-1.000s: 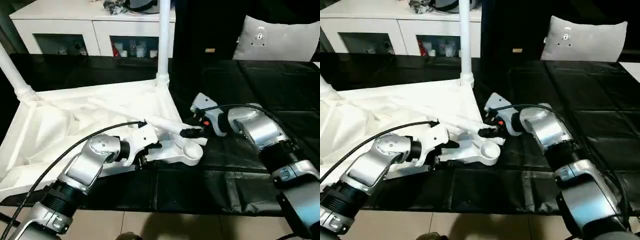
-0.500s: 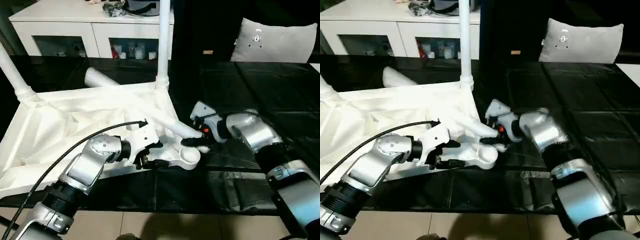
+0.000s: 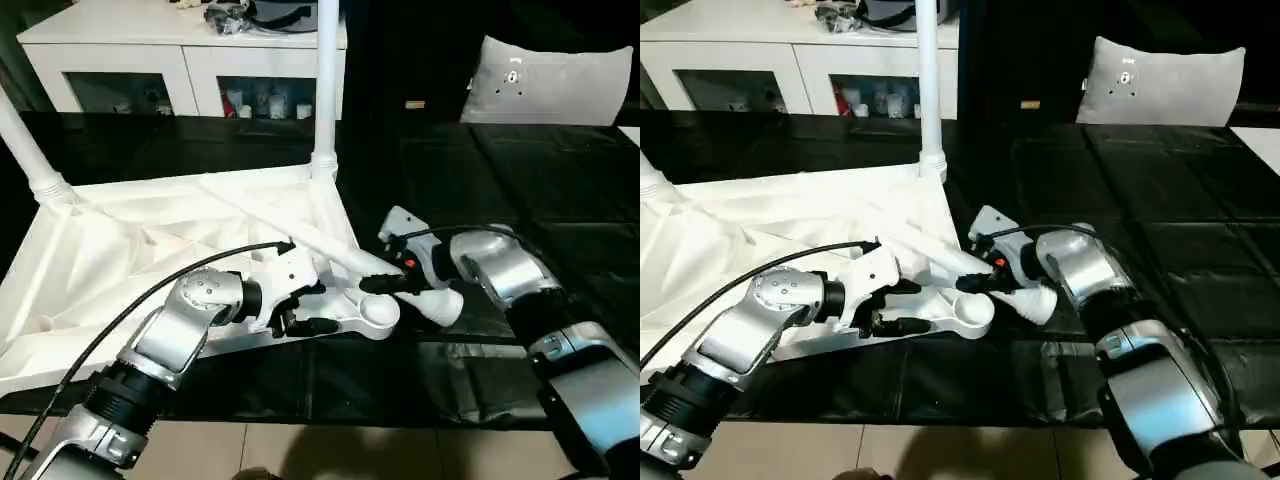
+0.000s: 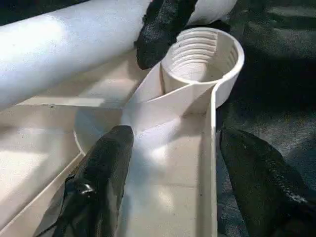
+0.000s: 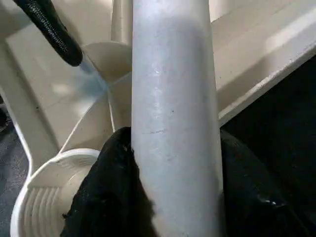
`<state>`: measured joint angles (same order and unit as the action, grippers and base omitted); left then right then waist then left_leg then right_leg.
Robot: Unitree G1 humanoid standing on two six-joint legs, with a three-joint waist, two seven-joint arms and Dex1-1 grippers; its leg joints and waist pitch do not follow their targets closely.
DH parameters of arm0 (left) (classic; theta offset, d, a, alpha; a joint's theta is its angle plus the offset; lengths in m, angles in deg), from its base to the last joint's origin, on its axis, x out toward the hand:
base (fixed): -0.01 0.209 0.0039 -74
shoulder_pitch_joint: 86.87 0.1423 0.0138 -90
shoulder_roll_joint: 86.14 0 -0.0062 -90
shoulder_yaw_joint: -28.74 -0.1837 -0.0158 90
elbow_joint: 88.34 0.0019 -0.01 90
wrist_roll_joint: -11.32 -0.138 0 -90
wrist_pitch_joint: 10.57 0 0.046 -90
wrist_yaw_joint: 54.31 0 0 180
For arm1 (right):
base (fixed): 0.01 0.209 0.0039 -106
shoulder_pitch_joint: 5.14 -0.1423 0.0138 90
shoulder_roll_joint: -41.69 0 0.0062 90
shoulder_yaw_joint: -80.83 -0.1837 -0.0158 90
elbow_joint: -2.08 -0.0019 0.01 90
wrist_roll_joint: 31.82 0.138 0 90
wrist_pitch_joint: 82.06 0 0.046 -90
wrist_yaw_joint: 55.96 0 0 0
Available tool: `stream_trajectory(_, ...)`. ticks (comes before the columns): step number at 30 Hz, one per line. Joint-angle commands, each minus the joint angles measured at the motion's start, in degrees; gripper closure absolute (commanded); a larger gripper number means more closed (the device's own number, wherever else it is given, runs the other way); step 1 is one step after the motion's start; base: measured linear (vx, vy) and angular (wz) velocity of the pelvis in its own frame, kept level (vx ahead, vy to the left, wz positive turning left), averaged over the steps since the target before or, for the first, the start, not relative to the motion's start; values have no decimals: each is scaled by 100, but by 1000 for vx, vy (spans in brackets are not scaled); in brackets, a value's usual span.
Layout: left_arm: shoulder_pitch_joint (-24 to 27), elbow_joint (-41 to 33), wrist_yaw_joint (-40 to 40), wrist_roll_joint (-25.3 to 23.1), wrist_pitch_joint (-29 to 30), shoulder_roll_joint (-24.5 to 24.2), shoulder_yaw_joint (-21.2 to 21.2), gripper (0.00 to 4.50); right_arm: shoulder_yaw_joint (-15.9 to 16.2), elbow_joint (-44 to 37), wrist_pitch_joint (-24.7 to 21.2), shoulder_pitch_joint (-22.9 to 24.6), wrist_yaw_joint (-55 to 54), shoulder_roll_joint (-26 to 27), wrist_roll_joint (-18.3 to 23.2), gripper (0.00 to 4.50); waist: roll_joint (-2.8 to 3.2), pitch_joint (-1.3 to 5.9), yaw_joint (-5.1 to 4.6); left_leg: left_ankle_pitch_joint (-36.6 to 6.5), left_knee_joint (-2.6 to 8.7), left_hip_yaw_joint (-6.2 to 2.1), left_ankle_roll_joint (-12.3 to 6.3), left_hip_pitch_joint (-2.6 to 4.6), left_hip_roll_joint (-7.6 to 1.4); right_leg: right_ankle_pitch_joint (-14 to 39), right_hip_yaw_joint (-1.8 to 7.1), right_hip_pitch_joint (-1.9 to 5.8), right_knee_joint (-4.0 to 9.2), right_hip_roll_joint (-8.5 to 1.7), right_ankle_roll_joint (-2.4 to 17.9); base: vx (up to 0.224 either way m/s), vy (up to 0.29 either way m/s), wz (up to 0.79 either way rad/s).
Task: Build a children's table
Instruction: Insert table leg to table base
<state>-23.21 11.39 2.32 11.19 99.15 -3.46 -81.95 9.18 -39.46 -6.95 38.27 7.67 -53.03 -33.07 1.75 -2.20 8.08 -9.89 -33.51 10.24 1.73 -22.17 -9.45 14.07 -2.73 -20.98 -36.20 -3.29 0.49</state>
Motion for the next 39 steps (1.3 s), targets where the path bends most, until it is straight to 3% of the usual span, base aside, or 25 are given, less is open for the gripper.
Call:
stream_trajectory(1,-33,-5,-67,-7,-50,-1,50,138,38,116,-59,295,91,-16,-11,267,25,305,3,-1240,385,-180,-62,148,-435,19,265,151,409,-561,1482,0,0,0)
stream_trajectory(6,-3,-8,-182,1,-89,7,135,138,-440,-185,17,433,164,-174,375,267,8,296,34,-1303,395,-183,-63,150,-443,177,270,150,423,-572,1439,0,0,0)
stream_trajectory(10,38,-12,-242,36,-87,20,189,138,-1006,-362,-34,490,142,-247,843,267,-3,302,41,-1244,391,-181,-91,140,-437,179,269,161,427,-573,1429,0,0,0)
stream_trajectory(11,63,-21,-256,61,-80,26,200,138,-1314,-447,-93,529,103,-244,1115,267,-6,311,44,-1156,374,-175,-130,137,-435,46,273,165,417,-572,1443,0,0,0)
stream_trajectory(15,59,20,-401,146,-151,150,311,138,-1932,-886,91,754,-19,-75,1699,268,-25,385,66,-515,292,-170,-401,85,-423,-851,243,184,311,-554,1464,0,0,0)
stream_trajectory(16,-45,95,-636,337,-225,365,588,138,-2266,-1237,-155,822,-55,42,2119,268,-8,418,78,-233,247,-172,-516,65,-412,-1294,228,175,260,-532,1498,0,0,0)
stream_trajectory(17,-45,95,-636,337,-225,365,588,138,-2266,-1237,-155,822,-55,42,2119,268,-14,427,81,-138,219,-158,-582,49,-401,-1541,228,168,233,-522,1526,0,0,0)
stream_trajectory(18,-129,146,-807,500,-235,520,800,138,-2442,-1470,-387,861,-43,104,2384,268,-7,417,84,-119,208,-162,-676,25,-399,-1669,210,146,219,-509,1580,0,0,0)
stream_trajectory(19,-269,192,-1014,793,-166,749,1126,138,-2656,-1816,-749,922,32,187,2792,268,-8,418,92,-151,196,-155,-709,24,-399,-1654,209,138,224,-513,1594,0,0,0)
stream_trajectory(20,-382,184,-1134,1092,-41,937,1399,110,-2790,-2059,-1017,973,83,248,3087,268,-13,416,120,-262,186,-145,-748,20,-404,-1555,211,146,232,-526,1627,0,0,0)
stream_trajectory(21,-570,96,-1268,1705,273,1254,1870,103,-2932,-2381,-1374,1056,128,339,3486,268,-5,438,176,-266,159,-156,-753,27,-434,-1515,202,113,217,-540,1679,0,0,0)
stream_trajectory(22,-570,96,-1268,1705,273,1254,1870,103,-2932,-2381,-1374,1056,128,339,3486,268,-11,429,192,-262,155,-149,-741,10,-433,-1483,199,114,207,-538,1697,0,0,0)
stream_trajectory(23,-782,-39,-1417,2432,610,1587,2372,103,-3017,-2688,-1650,1171,118,469,3863,268,-5,394,233,-422,174,-140,-686,18,-429,-1164,198,77,245,-536,1693,0,0,0)
stream_trajectory(24,-903,-83,-1526,2828,792,1756,2627,97,-3061,-2831,-1766,1233,68,557,4049,268,-8,384,256,-565,190,-148,-608,14,-440,-861,201,77,271,-561,1704,0,0,0)
stream_trajectory(28,-1180,-125,-1789,3744,1189,2117,3116,60,-3104,-3331,-2070,1452,-114,833,4454,268,-9,358,295,-706,228,-160,-398,12,-433,-203,218,65,335,-556,1481,0,0,0)
stream_trajectory(30,-1267,-142,-1919,3978,1326,2263,3241,23,-3085,-3542,-2230,1548,-155,905,4549,268,-12,363,329,-697,232,-166,-359,14,-433,-140,227,65,343,-554,1387,0,0,0)
stream_trajectory(36,-1365,-327,-2086,4345,1738,2519,3331,1,-2936,-3809,-2381,1702,-340,1005,4587,268,-22,361,342,-611,256,-183,-211,5,-420,-145,242,72,368,-562,1103,0,0,0)
stream_trajectory(39,-1334,-531,-2146,4754,2014,2602,3335,1,-2862,-3861,-2292,1740,-516,1066,4482,268,-27,370,341,-562,248,-181,-148,3,-409,-245,238,79,354,-574,1134,0,0,0)
